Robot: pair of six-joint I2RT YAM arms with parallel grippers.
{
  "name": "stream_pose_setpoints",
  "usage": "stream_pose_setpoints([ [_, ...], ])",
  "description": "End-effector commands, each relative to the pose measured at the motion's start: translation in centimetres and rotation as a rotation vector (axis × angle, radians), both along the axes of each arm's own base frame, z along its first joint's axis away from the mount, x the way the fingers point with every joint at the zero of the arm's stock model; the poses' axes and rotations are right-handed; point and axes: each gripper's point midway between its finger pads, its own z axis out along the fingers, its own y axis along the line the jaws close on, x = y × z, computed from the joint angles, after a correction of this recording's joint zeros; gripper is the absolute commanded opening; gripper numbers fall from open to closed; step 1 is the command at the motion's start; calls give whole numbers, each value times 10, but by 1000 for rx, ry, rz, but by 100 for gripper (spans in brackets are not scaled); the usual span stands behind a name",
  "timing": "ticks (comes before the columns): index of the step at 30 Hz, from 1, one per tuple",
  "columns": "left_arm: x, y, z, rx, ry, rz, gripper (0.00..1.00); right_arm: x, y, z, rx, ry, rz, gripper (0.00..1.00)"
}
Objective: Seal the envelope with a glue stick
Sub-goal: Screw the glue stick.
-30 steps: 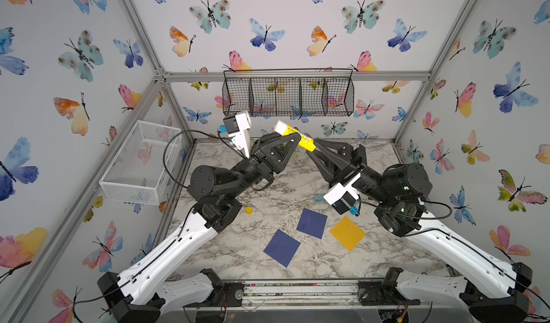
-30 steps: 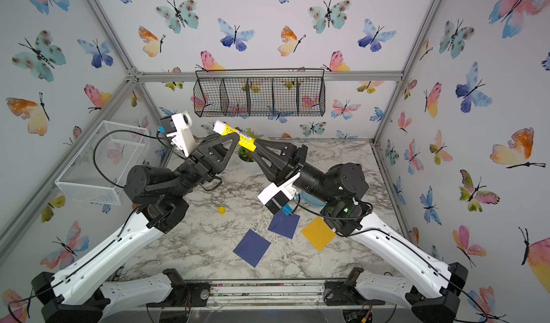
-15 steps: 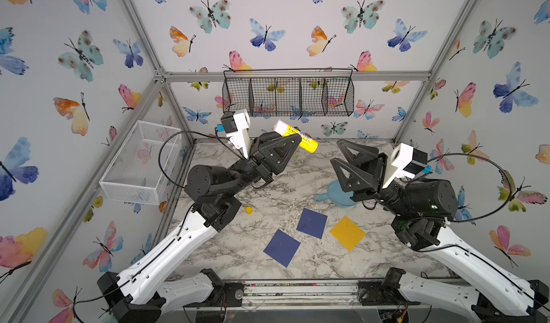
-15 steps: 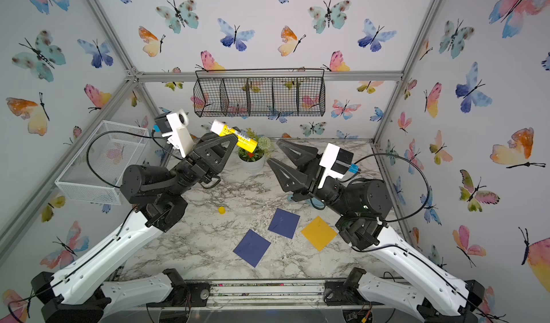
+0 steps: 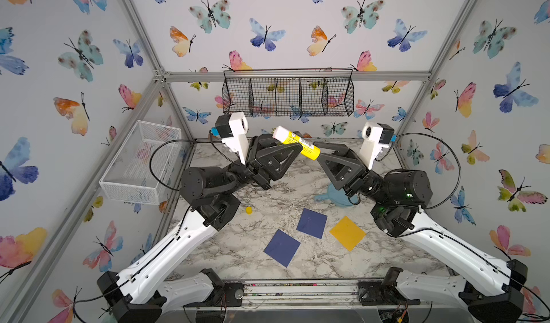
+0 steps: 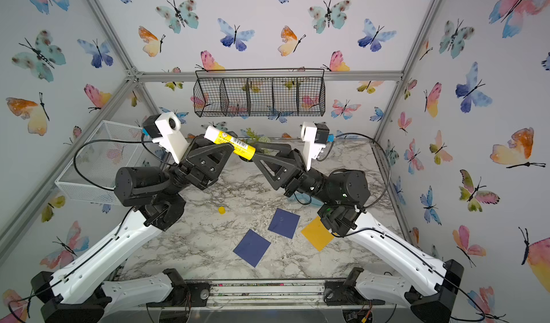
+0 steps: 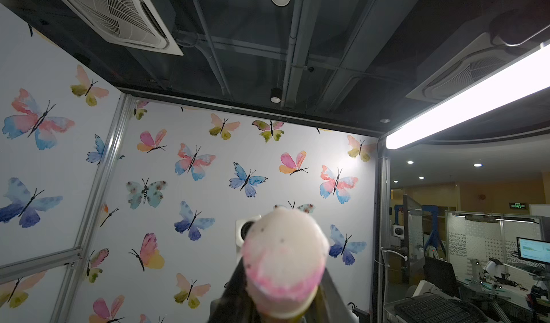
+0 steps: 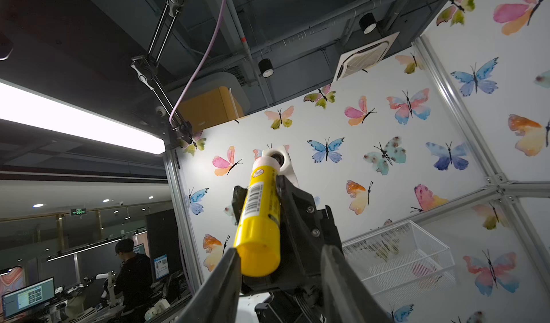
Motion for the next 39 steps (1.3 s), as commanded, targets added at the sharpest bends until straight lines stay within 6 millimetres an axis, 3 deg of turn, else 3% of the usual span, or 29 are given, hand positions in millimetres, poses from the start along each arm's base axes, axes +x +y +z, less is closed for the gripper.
stream_pose_setpoints([
  [1,-4,5,7,2,-24,31,0,-20,-9,21,58,-47,95,46],
  [7,-1,4,6,6,-12,43,0,-16,-5,17,46,-30,95,42],
  [15,1,5,5,10,-3,61,0,-24,-12,24,78,-63,108,47],
  [23,3,4,3,17,4,67,0,-21,-3,21,62,-53,136,47],
  [33,3,4,4,16,0,67,0,-14,0,17,52,-43,99,22],
  [39,10,3,1,19,48,74,0,2,2,13,-13,-173,-139,11],
])
